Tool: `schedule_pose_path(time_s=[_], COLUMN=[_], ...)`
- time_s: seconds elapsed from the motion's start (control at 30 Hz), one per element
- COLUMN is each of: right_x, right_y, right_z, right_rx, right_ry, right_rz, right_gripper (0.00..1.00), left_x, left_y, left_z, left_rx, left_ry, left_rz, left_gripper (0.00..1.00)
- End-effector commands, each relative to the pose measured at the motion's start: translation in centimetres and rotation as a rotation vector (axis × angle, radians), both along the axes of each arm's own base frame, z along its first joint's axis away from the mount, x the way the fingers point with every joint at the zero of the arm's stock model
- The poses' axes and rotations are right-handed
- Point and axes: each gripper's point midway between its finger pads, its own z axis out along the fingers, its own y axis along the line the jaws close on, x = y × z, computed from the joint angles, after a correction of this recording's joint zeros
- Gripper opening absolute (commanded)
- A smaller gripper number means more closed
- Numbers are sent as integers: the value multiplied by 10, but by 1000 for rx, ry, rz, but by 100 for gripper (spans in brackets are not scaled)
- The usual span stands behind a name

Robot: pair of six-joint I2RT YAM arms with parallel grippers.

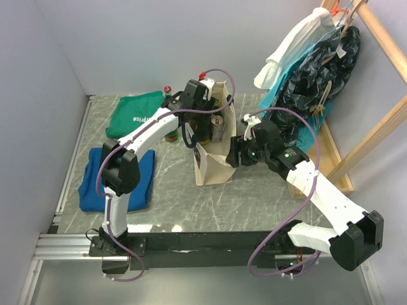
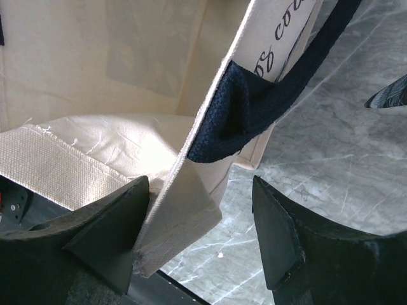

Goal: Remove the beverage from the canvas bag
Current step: Take out the drink from the canvas bag.

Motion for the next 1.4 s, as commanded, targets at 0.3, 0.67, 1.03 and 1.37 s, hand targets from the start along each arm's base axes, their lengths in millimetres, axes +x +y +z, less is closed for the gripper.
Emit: schedule_pose_path(time_s=[0.3,0.67,1.03,1.37], right_x=[-11,-11,-10,-10], right_y=[-7,-8,-9,-7], right_z=[-16,-16,-15,-15], right_rx=[-73,-75,-71,-71], right_ry=[53,52,48,50], right_rz=[15,13,8,15], right_gripper=[72,72,72,72], left_x=[8,6,7,8], left_y=[2,1,-1,1], left_z=[13,12,6,7], left_rx=[5,5,5,9], left_ry=[-35,-26,-7,-16], left_rz=[23,20,14,23], left_gripper=[58,49,46,40])
